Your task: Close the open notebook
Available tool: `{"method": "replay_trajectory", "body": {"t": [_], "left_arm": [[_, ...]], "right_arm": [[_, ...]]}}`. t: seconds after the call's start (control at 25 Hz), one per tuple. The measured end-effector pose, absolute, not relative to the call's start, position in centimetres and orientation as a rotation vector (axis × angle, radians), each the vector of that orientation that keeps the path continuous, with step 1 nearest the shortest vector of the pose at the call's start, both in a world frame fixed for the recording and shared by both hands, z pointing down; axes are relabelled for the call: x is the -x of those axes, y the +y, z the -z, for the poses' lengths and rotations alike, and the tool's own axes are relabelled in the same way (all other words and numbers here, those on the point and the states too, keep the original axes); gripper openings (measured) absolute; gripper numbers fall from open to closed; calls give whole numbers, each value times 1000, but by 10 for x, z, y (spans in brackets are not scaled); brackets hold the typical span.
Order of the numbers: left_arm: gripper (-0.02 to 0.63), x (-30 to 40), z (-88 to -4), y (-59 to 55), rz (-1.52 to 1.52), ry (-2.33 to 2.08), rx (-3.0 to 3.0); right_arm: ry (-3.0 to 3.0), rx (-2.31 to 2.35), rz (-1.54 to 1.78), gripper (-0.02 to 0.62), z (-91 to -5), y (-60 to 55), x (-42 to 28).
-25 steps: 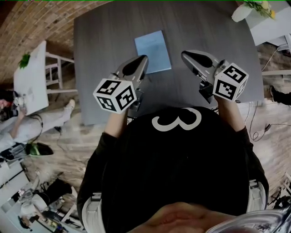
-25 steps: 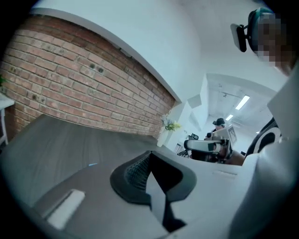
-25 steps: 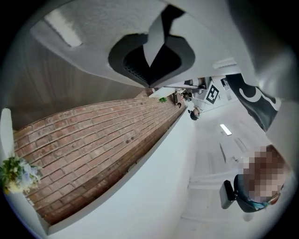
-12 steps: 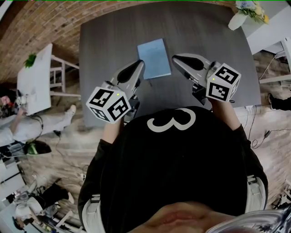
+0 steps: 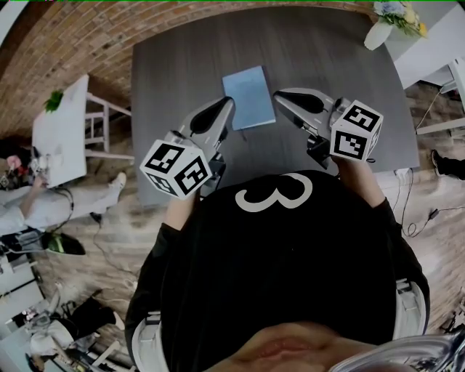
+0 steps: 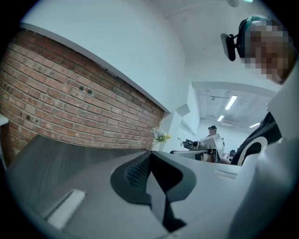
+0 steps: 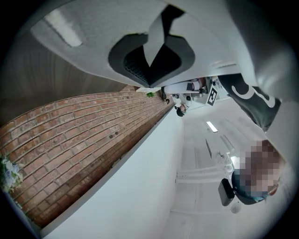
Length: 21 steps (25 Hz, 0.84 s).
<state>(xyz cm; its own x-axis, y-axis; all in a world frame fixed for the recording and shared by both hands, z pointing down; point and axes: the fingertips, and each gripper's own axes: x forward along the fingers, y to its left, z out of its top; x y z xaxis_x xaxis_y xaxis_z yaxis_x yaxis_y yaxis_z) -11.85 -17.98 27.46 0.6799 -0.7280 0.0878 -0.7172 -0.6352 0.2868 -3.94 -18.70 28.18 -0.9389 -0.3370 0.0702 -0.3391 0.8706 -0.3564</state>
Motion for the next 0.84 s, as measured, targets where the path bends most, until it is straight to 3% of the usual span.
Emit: {"method": "replay_trajectory", "body": {"t": [0.84], "left_arm": [[15, 112, -265, -170, 40, -1131, -2647]], "right_arm": [[-3025, -570, -484, 2, -275, -183, 42]]}}
